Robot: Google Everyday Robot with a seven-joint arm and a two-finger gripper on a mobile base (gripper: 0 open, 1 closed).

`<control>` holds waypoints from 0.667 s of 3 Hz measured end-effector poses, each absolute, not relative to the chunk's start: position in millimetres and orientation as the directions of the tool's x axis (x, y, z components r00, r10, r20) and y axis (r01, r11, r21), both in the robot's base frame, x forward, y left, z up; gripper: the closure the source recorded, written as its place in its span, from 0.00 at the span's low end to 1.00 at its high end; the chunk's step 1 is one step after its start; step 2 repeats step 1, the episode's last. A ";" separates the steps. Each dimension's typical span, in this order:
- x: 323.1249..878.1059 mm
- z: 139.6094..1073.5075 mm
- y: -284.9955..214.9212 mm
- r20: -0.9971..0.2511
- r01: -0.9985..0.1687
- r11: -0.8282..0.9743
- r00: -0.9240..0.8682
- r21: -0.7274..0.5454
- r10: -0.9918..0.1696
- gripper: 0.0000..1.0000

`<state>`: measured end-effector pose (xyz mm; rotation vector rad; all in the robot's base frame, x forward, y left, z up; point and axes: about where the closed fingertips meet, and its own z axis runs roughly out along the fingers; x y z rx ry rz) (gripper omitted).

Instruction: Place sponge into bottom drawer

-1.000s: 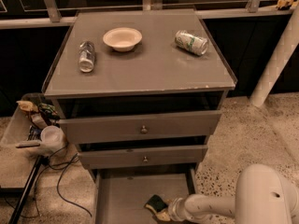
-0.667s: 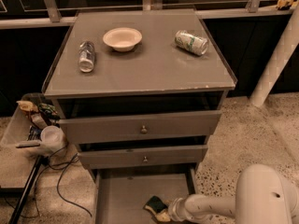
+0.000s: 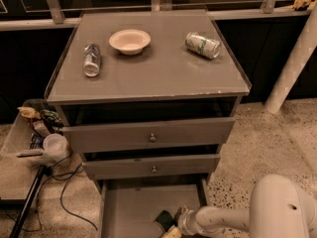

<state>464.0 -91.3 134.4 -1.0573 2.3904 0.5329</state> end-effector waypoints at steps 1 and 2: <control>463.9 134.3 -91.3 -0.559 -0.762 0.628 -0.593 0.157 -0.580 0.00; 463.9 134.3 -91.3 -0.559 -0.762 0.628 -0.593 0.157 -0.580 0.00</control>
Offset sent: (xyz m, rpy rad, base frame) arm 0.0000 0.0000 0.0000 0.0000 0.0000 0.0000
